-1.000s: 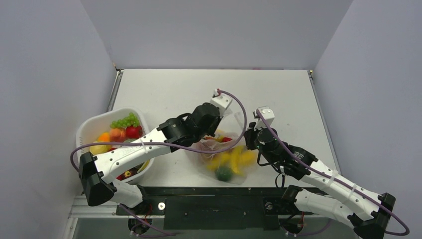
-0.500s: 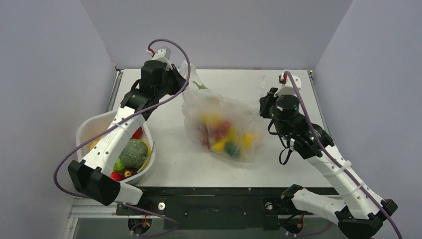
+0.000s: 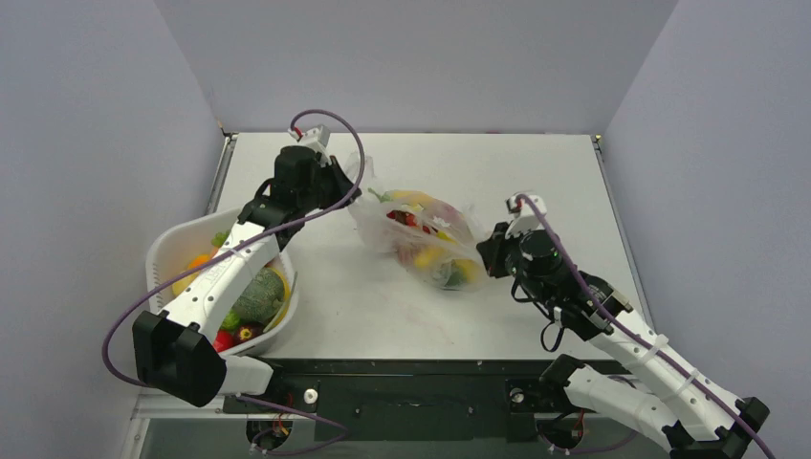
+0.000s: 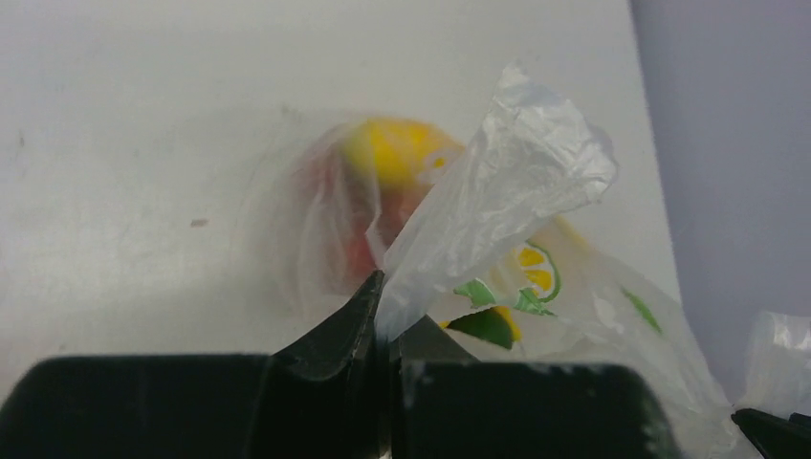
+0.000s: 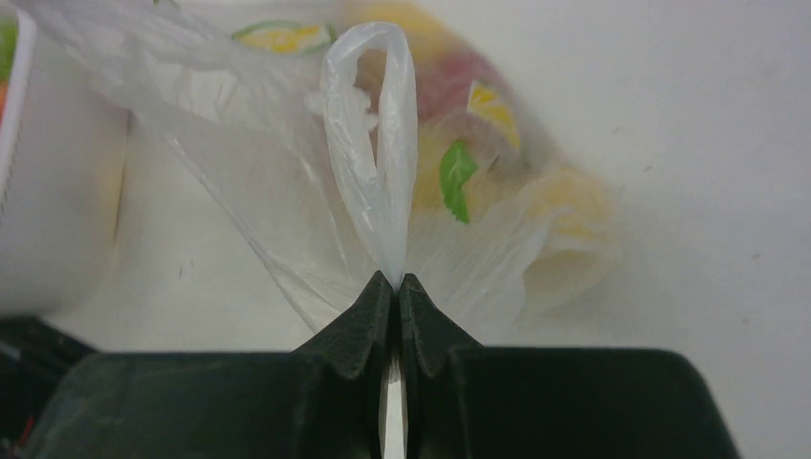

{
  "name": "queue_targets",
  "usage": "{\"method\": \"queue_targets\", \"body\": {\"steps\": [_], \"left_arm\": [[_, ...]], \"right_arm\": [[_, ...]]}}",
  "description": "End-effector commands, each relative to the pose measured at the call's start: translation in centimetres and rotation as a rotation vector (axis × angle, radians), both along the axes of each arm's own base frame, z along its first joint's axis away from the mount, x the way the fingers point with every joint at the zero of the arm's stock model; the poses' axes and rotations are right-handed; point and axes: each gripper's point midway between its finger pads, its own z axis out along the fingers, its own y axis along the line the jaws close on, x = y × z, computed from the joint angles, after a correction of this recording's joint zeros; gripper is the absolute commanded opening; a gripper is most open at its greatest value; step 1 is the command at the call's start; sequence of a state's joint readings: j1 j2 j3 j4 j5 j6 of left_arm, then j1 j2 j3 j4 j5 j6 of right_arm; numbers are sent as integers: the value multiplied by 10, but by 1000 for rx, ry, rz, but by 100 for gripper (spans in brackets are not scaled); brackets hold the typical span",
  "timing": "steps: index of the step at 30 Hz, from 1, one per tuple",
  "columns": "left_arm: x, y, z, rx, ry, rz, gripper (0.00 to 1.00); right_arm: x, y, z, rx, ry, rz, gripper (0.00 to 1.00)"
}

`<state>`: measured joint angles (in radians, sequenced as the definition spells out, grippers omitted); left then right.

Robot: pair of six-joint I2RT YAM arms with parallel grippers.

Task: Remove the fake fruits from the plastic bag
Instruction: Adjust the plastic bag at the center of the board.

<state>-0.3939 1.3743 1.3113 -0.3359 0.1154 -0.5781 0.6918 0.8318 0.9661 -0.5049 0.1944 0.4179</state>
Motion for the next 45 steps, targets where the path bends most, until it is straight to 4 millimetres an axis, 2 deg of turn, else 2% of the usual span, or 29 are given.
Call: {"method": "queue_targets", "body": {"steps": [1,5,8,10,14,16,17,18,19,20,21,22,23,24,25,26,27,30,31,32,33,34,35,36,37,38,39,42,45], "left_arm": [[-24,27,-47,44,55,50,0],[-45,39,-56,47,66,62,22],[-55,44,-40,49,38,47,52],[-63,45,-23,49,23,34,67],[-89,45,7,6,6,-5,82],[-107,43,5,-50,38,-20,84],[-119,39,13,-117,40,-31,85],[-127,36,-4,-143,86,-39,85],[-138,32,4,-202,68,-67,85],[-146,29,-18,-261,148,-52,85],[-157,24,-4,-376,140,-62,85],[-163,22,-32,-416,212,-49,85],[-171,16,-16,-552,202,-61,85],[-175,15,-40,-604,262,-46,85],[-181,11,-20,-744,245,-68,85],[-181,11,-30,-798,246,-68,85],[-187,11,-24,-869,259,-65,85],[-185,16,-42,-841,273,27,88],[-189,8,-47,-806,286,15,89],[-184,8,-43,-798,261,42,89],[-190,-7,-49,-767,288,10,90],[-183,-10,-44,-771,248,38,90],[-189,-28,-49,-747,267,1,90],[-180,-31,-42,-766,213,37,91],[-186,-49,-51,-727,230,9,91],[-180,-53,-46,-734,193,34,92],[-181,-66,-54,-689,203,20,92],[-168,-85,-69,-621,188,51,91],[-154,-94,-69,-603,146,74,86]], "right_arm": [[-55,49,-63,89,132,250,0],[-85,71,-95,152,200,358,0],[-88,76,-95,153,205,383,0],[-89,80,-93,145,207,406,0],[-90,83,-88,127,182,427,3],[-88,83,-86,120,169,421,4],[-85,82,-85,121,161,407,4],[-84,82,-86,124,160,400,4],[-84,84,-83,135,151,401,6],[-81,83,-84,138,144,381,7],[-80,84,-80,151,132,379,8],[-79,85,-80,156,130,375,9],[-78,87,-79,166,125,377,10],[-78,89,-79,173,127,376,10],[-79,90,-78,178,128,378,10],[-79,91,-78,183,132,381,10],[-80,92,-79,184,135,384,10],[-80,91,-78,183,127,382,12],[-79,91,-77,183,124,379,12],[-78,90,-78,175,122,373,13],[-77,90,-76,174,119,372,14],[-77,90,-76,171,116,371,15],[-76,91,-75,171,116,370,15],[-75,91,-74,175,113,369,16],[-75,92,-74,175,115,369,17],[-75,93,-73,178,115,370,18],[-76,94,-73,179,116,373,18],[-78,94,-72,178,114,376,19],[-81,91,-73,169,114,375,20]]}}
